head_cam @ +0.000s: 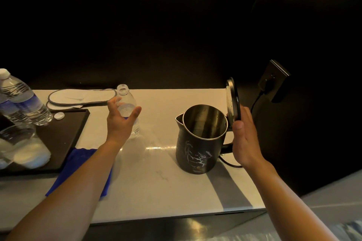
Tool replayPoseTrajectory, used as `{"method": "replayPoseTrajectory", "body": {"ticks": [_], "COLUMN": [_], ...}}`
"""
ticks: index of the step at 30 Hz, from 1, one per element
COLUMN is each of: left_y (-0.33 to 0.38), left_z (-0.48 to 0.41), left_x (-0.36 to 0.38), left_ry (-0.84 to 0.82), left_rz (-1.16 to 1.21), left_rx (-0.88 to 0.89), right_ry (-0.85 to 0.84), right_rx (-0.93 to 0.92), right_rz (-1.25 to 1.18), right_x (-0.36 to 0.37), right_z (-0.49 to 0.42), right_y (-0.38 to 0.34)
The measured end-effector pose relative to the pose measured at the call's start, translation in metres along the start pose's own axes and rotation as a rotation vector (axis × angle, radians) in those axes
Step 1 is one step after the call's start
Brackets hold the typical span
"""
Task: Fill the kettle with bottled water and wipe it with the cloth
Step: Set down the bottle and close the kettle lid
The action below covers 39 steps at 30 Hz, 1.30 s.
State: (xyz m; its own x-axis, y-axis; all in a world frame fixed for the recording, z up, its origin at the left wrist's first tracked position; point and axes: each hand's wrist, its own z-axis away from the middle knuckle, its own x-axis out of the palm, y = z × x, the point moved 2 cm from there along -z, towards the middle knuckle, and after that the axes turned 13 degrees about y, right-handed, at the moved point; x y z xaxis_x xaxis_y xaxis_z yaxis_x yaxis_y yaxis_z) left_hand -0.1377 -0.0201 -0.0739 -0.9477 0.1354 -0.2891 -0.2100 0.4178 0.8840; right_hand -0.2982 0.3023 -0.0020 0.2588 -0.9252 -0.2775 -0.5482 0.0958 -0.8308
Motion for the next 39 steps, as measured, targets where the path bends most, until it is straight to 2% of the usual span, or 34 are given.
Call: {"method": "replayPoseTrajectory", "body": {"ticks": [5, 10, 13, 15, 17, 21, 25, 28, 34, 39], "left_y": [-0.003, -0.020, -0.031, -0.032, -0.021, 0.043, 0.087, 0.099, 0.095, 0.096], "left_z": [0.003, 0.032, 0.052, 0.068, 0.091, 0.122, 0.115, 0.107, 0.102, 0.102], "left_x": [-0.008, -0.041, -0.063, -0.075, -0.081, -0.057, -0.005, 0.018, 0.023, 0.024], "left_ry": [-0.032, 0.112, 0.070, 0.006, -0.056, -0.323, -0.492, -0.578, -0.565, -0.563], "left_rz": [-0.028, -0.152, -0.440, -0.601, -0.475, 0.001, 0.216, 0.341, 0.388, 0.432], "left_rx": [-0.003, 0.068, 0.099, 0.092, 0.072, 0.073, -0.105, -0.154, -0.151, -0.146], "right_ry": [-0.094, -0.162, -0.202, -0.252, -0.306, -0.362, -0.411, -0.427, -0.501, -0.515], "right_rx": [0.041, 0.132, 0.189, 0.161, 0.123, 0.067, 0.079, 0.047, -0.053, -0.025], "right_rz": [-0.050, -0.083, -0.054, -0.026, -0.006, 0.080, 0.108, 0.115, 0.344, 0.332], "right_x": [-0.003, -0.011, -0.013, -0.012, -0.012, -0.010, -0.007, -0.008, 0.003, 0.002], "right_z": [0.001, -0.014, -0.028, -0.033, -0.034, -0.032, -0.032, -0.034, -0.034, -0.037], "right_y": [-0.004, -0.013, -0.017, -0.020, -0.021, -0.022, -0.028, -0.027, -0.020, -0.020]}}
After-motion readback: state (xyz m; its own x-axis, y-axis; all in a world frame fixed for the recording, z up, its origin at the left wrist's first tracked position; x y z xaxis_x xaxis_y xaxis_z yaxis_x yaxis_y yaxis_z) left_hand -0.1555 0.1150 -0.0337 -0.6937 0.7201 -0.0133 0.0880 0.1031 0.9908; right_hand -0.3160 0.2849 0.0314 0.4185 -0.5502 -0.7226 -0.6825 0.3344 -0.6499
